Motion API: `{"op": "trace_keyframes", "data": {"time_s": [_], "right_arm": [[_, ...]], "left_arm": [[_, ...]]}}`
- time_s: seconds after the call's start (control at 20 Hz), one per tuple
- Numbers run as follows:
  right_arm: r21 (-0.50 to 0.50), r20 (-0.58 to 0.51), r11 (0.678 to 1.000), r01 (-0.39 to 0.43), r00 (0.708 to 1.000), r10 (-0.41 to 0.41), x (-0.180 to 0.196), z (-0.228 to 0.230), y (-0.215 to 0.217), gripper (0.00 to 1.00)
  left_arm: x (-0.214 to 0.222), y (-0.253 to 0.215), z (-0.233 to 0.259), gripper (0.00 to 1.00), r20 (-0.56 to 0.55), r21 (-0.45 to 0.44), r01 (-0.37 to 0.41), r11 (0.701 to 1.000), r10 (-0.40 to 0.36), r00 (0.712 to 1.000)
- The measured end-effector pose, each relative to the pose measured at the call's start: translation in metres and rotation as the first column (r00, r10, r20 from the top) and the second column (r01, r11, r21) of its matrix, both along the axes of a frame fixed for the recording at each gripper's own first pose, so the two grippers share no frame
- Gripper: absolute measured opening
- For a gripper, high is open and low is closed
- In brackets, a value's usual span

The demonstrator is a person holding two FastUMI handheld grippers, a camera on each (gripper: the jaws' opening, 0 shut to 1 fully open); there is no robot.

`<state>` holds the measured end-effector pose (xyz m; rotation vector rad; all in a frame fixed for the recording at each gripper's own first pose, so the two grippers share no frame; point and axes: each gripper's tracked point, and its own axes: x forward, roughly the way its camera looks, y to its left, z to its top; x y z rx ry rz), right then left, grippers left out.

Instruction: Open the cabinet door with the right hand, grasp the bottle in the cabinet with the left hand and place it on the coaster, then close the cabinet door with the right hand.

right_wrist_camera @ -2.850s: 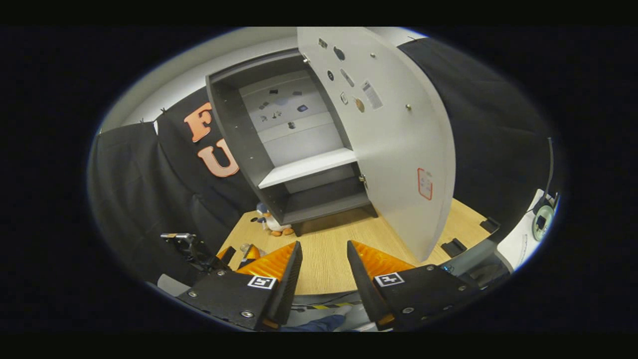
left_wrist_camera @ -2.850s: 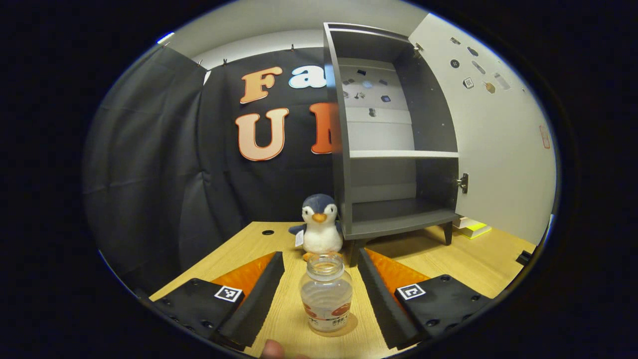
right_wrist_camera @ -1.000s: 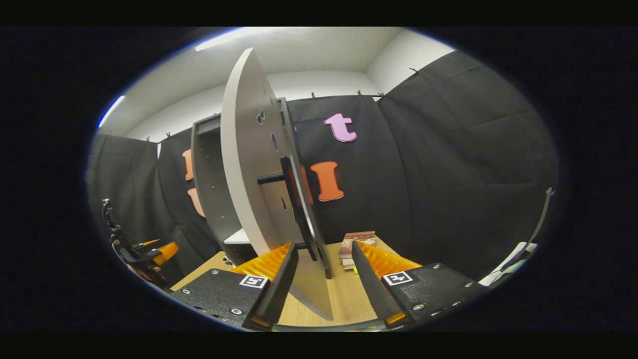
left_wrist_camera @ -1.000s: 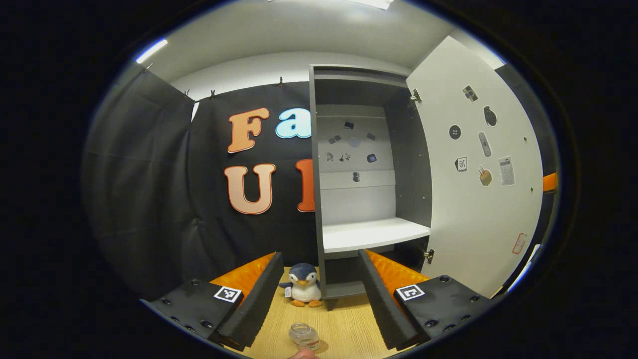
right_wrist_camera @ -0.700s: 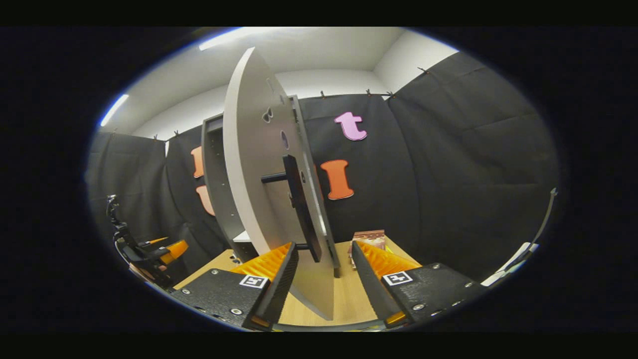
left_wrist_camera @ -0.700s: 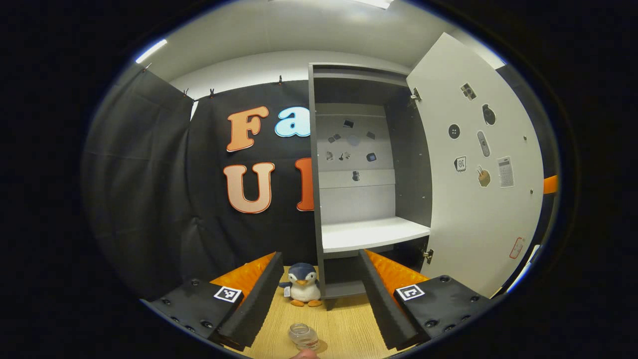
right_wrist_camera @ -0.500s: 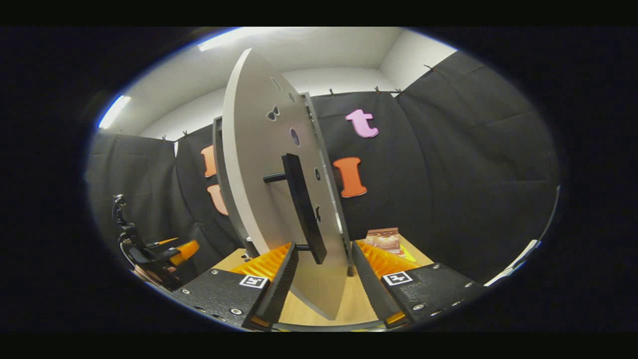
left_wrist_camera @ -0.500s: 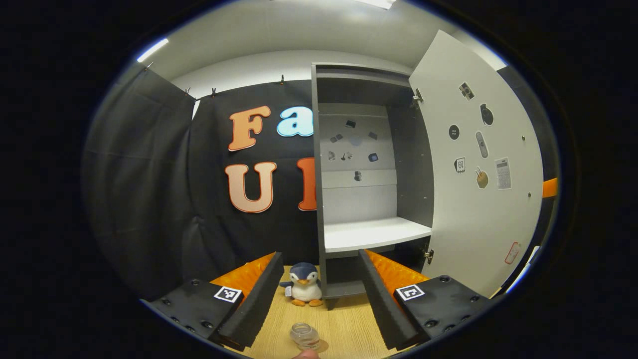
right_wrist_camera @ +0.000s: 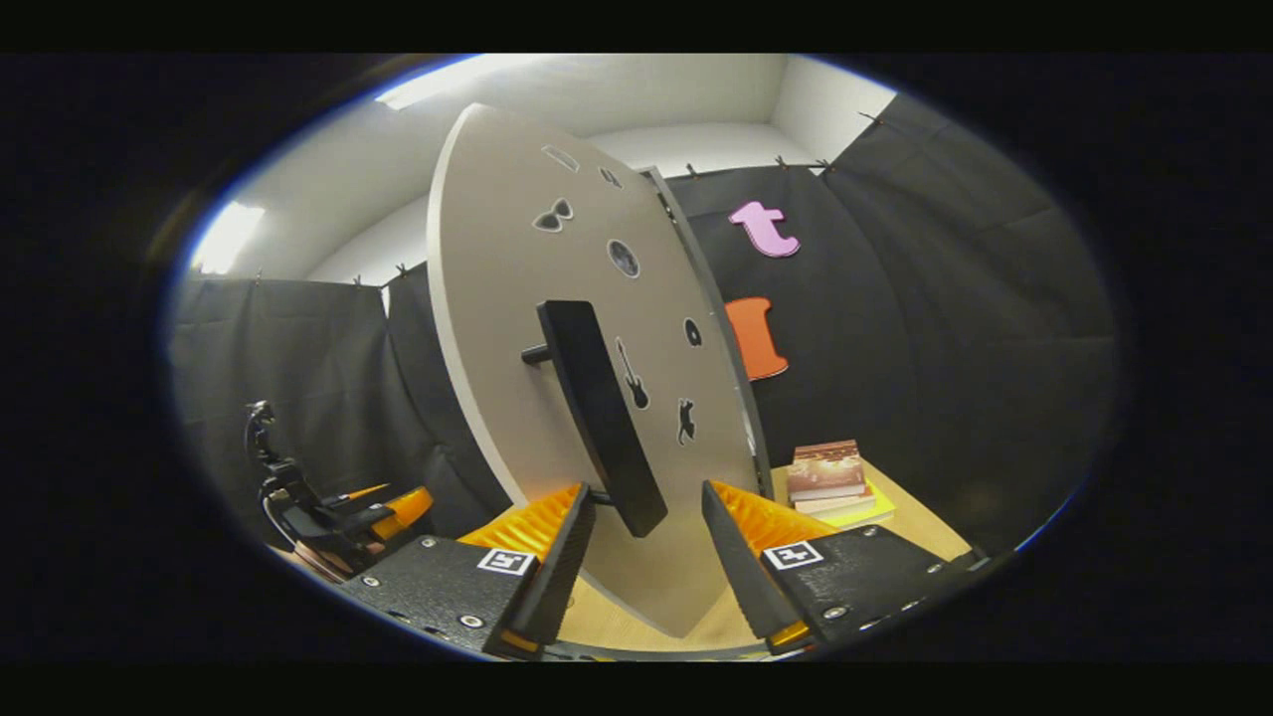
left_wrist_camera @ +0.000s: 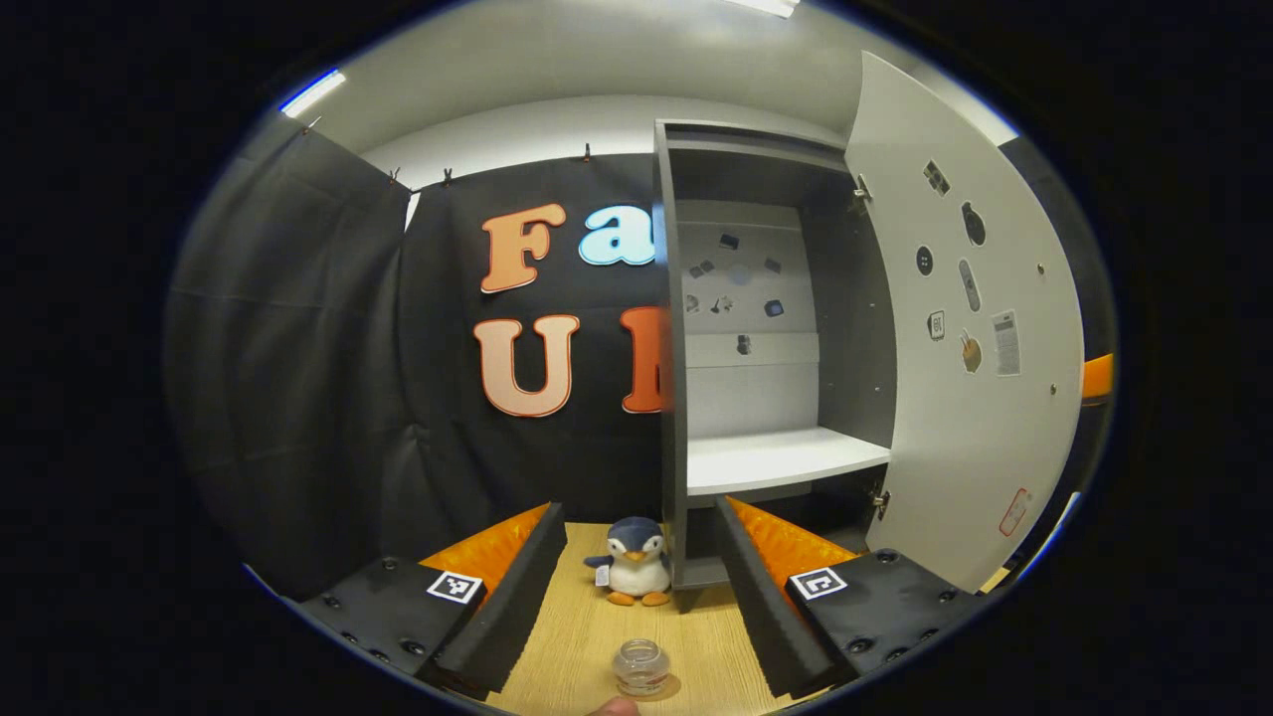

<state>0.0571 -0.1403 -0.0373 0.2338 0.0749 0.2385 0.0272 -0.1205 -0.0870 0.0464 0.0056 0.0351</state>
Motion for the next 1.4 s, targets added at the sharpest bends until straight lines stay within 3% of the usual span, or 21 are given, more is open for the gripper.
{"op": "trace_keyframes", "data": {"time_s": [0.05,0.1,0.2,0.25,0.3,0.35,0.4,0.45,0.5,0.8,0.85,0.9,1.4], "right_arm": [[0.002,-0.001,1.0,-0.01,1.0,0.01,0.002,-0.001,0.006,0.74],[0.002,-0.002,1.0,-0.021,1.0,0.021,0.004,-0.001,0.012,0.69],[0.002,-0.006,0.999,-0.045,0.999,0.046,0.012,0.0,0.027,0.69],[0.001,-0.006,0.998,-0.057,0.998,0.057,0.017,0.0,0.034,0.79],[-0.003,-0.004,0.998,-0.07,0.998,0.07,0.02,-0.002,0.043,0.61],[-0.006,-0.001,0.997,-0.081,0.997,0.081,0.024,-0.002,0.05,0.61],[-0.012,0.001,0.996,-0.091,0.996,0.091,0.03,-0.003,0.058,0.62],[-0.018,0.007,0.995,-0.094,0.996,0.094,0.036,-0.002,0.064,0.82],[-0.021,0.009,0.995,-0.1,0.995,0.1,0.044,-0.003,0.072,0.75],[-0.026,0.021,0.989,-0.148,0.989,0.149,0.086,-0.006,0.123,0.8],[-0.039,0.026,0.988,-0.15,0.988,0.152,0.089,-0.006,0.129,0.84],[-0.051,0.029,0.987,-0.152,0.988,0.153,0.093,-0.007,0.135,0.8],[-0.128,0.06,0.985,-0.12,0.99,0.128,0.123,-0.004,0.165,0.8]], "left_arm": [[0.002,0.005,0.0,0.96,-0.004,-0.003,-0.004,1.0,0.004,1.0],[0.004,0.009,-0.001,0.96,-0.009,-0.001,-0.007,1.0,0.007,1.0],[0.007,0.015,-0.002,0.96,-0.013,-0.004,-0.01,1.0,0.01,1.0],[0.009,0.017,-0.002,0.96,-0.012,-0.009,-0.01,1.0,0.01,1.0],[0.011,0.019,-0.001,0.97,-0.011,-0.012,-0.009,1.0,0.008,1.0],[0.013,0.022,-0.001,0.97,-0.01,-0.012,-0.009,1.0,0.009,1.0],[0.014,0.025,-0.001,0.97,-0.009,-0.013,-0.009,1.0,0.009,1.0],[0.016,0.027,-0.001,0.96,-0.007,-0.015,-0.009,1.0,0.009,1.0],[0.017,0.03,0.0,0.96,-0.004,-0.016,-0.011,1.0,0.01,1.0],[0.032,0.044,0.009,0.96,0.02,-0.034,-0.005,0.999,0.005,1.0],[0.034,0.046,0.009,0.96,0.019,-0.041,-0.005,0.999,0.006,1.0],[0.035,0.049,0.008,0.96,0.017,-0.049,-0.005,0.999,0.006,1.0],[0.057,0.074,-0.007,0.97,-0.015,-0.111,0.002,0.994,-0.004,1.0]]}}
